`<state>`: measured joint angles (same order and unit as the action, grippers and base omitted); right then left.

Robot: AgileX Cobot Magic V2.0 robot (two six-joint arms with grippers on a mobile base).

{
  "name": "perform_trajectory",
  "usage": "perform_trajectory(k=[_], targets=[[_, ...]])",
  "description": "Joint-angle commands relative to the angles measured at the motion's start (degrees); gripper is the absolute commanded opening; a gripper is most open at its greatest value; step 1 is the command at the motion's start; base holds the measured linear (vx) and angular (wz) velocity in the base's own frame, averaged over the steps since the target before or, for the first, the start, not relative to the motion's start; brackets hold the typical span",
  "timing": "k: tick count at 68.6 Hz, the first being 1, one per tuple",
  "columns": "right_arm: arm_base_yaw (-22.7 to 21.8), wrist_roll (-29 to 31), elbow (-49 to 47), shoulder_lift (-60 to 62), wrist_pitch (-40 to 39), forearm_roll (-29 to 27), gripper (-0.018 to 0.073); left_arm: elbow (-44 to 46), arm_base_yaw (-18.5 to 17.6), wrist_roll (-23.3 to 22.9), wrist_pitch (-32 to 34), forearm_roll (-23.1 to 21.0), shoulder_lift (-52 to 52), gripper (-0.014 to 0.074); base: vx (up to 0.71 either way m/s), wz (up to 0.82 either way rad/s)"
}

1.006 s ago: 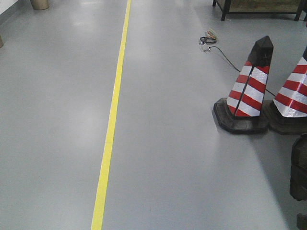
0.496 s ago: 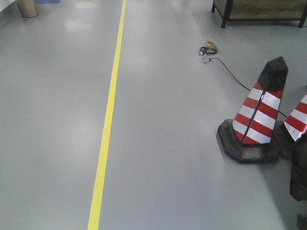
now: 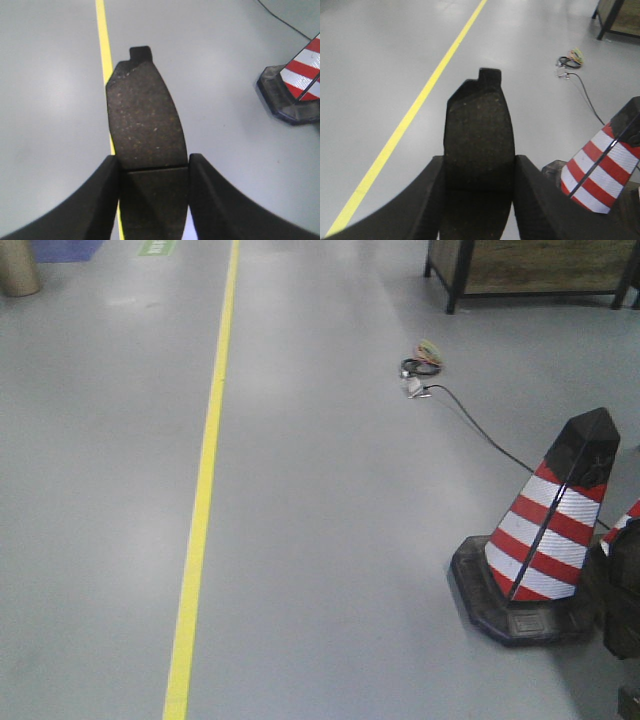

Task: Move and align brake pads A on conveyor
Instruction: 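Drive along the yellow floor line past the striped cones, then drive up to the black conveyor belt and hold pads above it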

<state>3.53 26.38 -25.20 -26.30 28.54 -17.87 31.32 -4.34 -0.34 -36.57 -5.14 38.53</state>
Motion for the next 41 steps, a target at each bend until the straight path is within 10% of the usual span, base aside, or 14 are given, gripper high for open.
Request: perform_trajectory(k=[1, 41], targets=[[-0.16, 0.3, -1.92, -0.2, -4.68, -0.89, -0.0003, 1.72, -0.3, -0.21, 4.35, -0.61, -0.08, 0.006, 0.49, -0.29], [-0.16, 0.3, -1.92, -0.2, -4.68, -0.89, -0.0003, 1.72, -0.3, -0.21, 4.35, -0.61, -0.08, 0.006, 0.44, -0.58]])
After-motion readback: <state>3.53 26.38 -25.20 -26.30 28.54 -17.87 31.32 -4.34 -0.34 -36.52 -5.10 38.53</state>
